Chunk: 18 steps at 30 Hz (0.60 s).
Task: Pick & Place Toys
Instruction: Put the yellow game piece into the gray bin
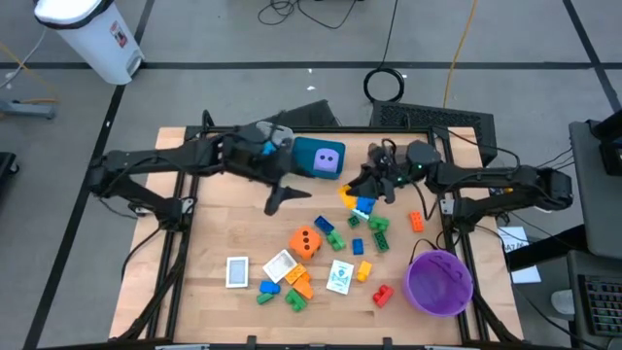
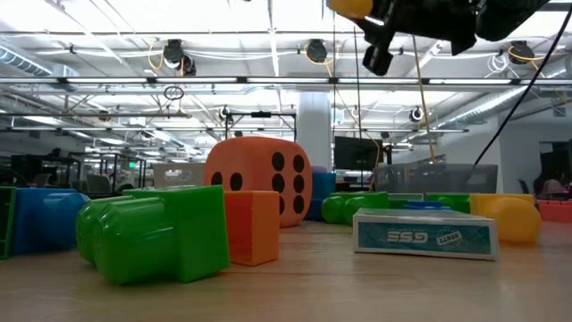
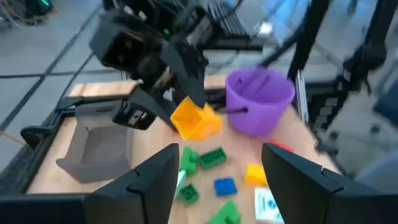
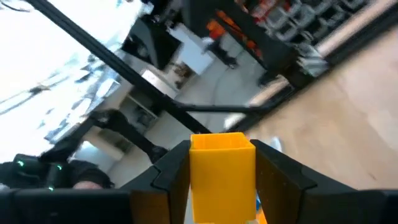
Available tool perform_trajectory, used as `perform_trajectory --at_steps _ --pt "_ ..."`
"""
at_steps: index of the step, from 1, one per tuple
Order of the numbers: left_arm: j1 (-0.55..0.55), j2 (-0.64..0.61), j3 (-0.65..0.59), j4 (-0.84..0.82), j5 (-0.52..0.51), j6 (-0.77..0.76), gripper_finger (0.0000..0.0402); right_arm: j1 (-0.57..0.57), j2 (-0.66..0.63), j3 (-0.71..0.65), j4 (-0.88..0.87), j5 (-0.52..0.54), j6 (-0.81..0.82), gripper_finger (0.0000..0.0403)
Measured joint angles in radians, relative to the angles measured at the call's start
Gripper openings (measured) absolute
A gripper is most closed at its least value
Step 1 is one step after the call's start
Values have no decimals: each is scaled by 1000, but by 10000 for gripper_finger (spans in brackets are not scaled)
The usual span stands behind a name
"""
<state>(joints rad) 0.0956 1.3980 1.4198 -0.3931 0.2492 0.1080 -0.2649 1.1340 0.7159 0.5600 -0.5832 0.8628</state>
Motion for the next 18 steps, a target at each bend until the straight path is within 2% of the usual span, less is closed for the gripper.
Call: perform_trajectory --at_steps 6,18 --pt "1 156 207 -140 91 115 239 -1 45 0 116 -65 53 142" --pt "1 314 374 -186 234 168 239 -1 54 0 262 -132 124 144"
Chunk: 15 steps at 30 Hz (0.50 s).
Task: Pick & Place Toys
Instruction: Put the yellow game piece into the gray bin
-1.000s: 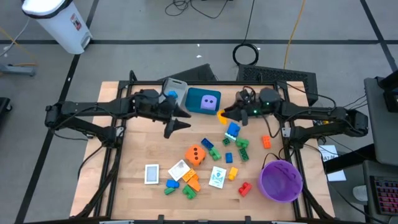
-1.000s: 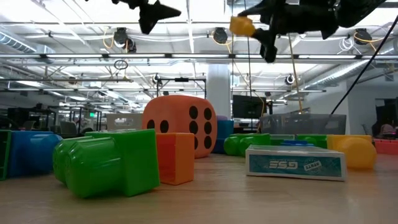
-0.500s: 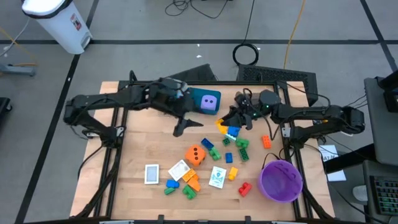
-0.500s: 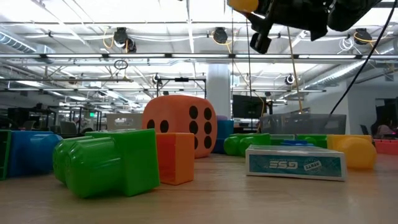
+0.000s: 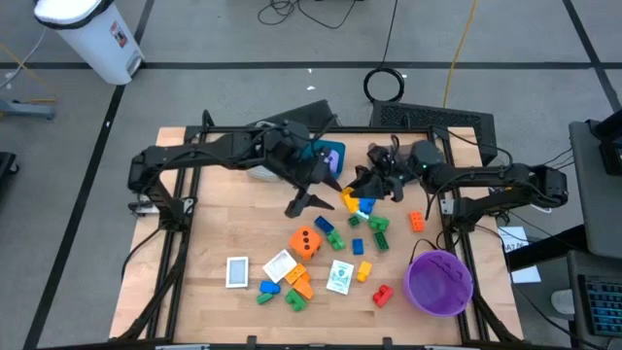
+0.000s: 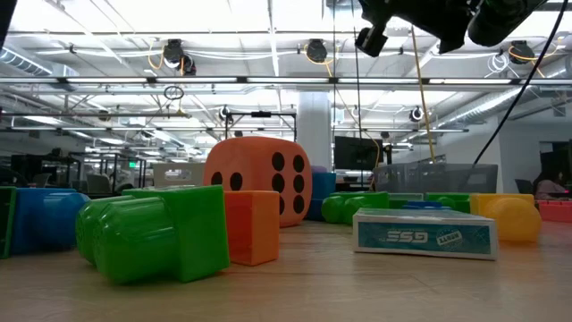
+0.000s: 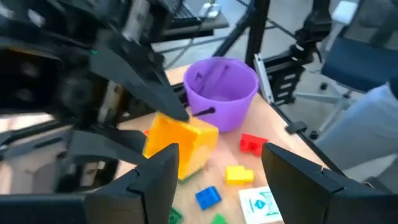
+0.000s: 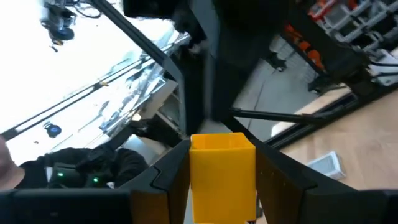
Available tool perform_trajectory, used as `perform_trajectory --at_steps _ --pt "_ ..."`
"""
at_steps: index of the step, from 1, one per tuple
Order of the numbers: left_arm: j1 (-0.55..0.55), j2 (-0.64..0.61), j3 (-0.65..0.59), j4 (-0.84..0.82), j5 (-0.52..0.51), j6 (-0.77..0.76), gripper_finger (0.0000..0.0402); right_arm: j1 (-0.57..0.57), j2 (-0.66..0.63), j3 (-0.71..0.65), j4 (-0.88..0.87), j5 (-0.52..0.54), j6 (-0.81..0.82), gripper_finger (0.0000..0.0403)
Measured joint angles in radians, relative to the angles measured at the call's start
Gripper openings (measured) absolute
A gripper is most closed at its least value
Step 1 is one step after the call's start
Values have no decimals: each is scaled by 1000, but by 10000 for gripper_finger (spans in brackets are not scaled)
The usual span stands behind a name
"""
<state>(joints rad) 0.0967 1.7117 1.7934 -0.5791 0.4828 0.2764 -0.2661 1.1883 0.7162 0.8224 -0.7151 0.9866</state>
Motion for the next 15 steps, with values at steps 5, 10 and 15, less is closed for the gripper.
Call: perform_trajectory --at_steps 5,10,15 --pt "0 44 30 1 37 -10 239 0 1 0 15 -22 9 139" --pt "1 61 34 10 60 -12 239 0 1 0 16 -24 14 142" --pt "3 63 34 13 75 -19 233 0 1 0 16 -27 3 141"
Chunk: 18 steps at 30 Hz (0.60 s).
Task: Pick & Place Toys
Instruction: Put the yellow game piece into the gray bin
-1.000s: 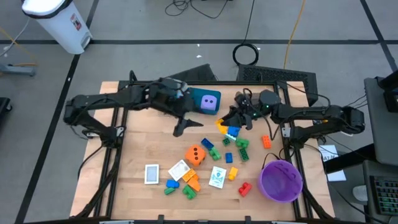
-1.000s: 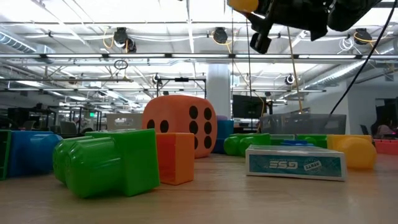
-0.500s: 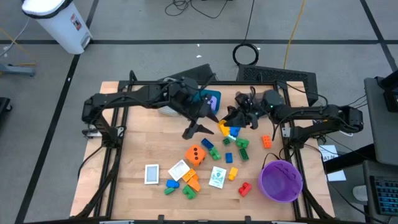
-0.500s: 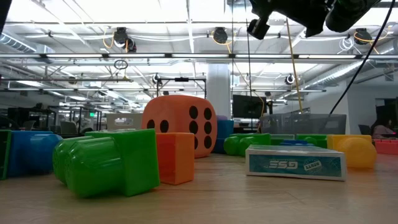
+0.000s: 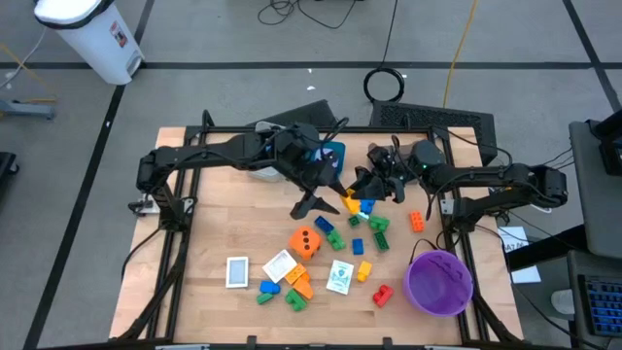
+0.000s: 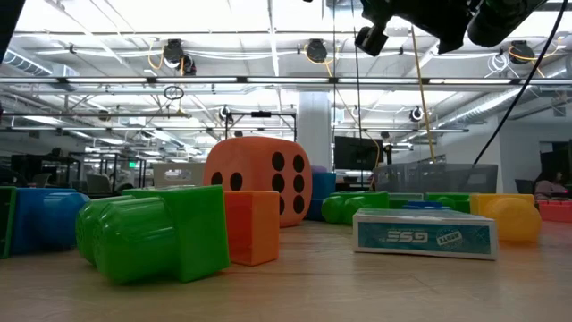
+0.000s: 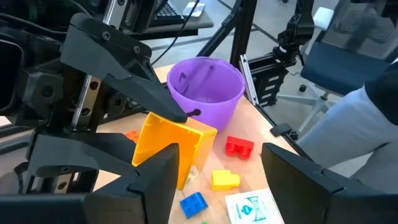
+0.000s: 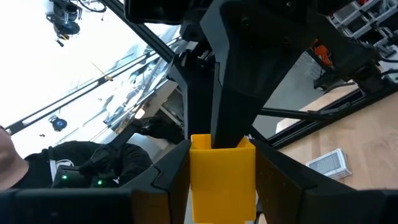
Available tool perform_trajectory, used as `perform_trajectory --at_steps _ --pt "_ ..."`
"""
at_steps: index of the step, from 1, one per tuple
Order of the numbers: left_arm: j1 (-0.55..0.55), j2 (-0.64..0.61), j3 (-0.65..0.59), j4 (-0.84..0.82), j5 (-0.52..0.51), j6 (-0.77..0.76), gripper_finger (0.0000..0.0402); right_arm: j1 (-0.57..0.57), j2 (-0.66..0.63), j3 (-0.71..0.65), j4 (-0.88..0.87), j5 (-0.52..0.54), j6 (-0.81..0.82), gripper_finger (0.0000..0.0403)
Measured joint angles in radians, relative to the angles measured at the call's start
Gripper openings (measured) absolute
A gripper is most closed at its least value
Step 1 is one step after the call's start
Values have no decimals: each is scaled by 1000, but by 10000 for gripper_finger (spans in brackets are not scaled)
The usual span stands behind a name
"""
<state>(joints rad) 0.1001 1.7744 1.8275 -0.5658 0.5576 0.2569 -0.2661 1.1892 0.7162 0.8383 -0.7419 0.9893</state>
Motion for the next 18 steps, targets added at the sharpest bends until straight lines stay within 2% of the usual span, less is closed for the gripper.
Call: perform_trajectory --at_steps 3,11,18 --pt "0 0 0 11 -1 -4 206 0 0 0 0 -4 -2 142" --pt "9 6 0 46 -12 0 105 0 -1 0 4 -19 -3 143" --pt "10 39 0 50 7 2 59 0 0 -1 -21 -28 7 143"
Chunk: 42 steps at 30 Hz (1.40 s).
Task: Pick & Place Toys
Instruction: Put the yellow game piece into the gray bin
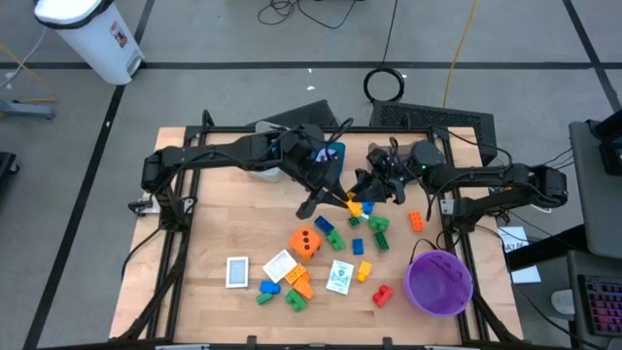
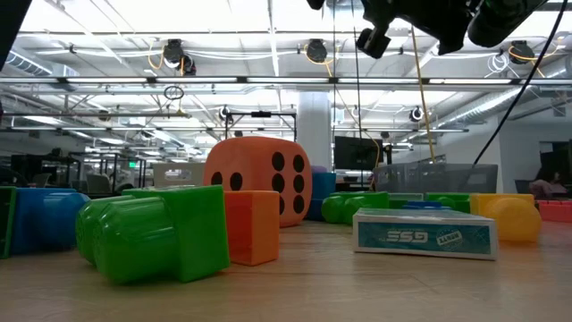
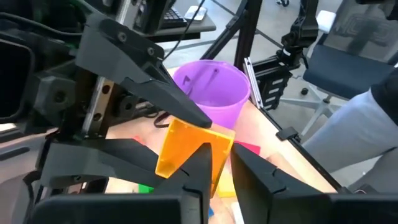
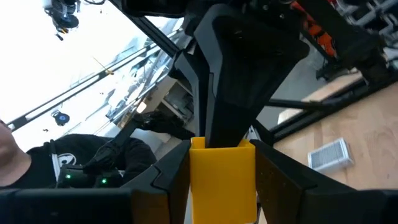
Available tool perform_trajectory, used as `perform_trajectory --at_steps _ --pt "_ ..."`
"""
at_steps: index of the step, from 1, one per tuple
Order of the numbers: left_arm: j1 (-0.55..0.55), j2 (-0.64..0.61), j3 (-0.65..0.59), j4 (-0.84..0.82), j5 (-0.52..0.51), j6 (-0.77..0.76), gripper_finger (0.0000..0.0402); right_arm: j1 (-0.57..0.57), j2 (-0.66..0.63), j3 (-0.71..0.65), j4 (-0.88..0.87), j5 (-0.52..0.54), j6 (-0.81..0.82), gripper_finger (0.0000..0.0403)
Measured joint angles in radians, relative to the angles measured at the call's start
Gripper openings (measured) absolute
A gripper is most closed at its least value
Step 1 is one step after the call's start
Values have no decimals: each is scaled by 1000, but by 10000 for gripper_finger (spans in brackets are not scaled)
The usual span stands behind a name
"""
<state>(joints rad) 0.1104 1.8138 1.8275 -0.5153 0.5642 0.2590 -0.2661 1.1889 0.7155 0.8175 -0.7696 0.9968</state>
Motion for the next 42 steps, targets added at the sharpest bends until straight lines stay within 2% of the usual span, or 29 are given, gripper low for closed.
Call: perform_trajectory --at_steps 5,11,18,24,29,33,42 --pt "5 0 0 2 11 4 42 0 0 0 12 7 2 145" --pt "20 -7 0 28 76 -43 7 -3 0 2 33 15 20 159" --pt "21 -9 -1 50 151 -92 5 -47 -1 2 61 4 127 186" --pt "48 -55 -2 24 152 -110 5 -132 -1 2 208 -48 217 213" --pt "90 -140 -2 -27 137 -111 8 -221 -5 2 296 -66 251 224" --pt "130 -229 -2 -141 46 -82 4 -286 -4 2 313 -55 252 221" --pt "230 -380 0 -536 -331 19 7 -309 -4 2 293 99 198 216"
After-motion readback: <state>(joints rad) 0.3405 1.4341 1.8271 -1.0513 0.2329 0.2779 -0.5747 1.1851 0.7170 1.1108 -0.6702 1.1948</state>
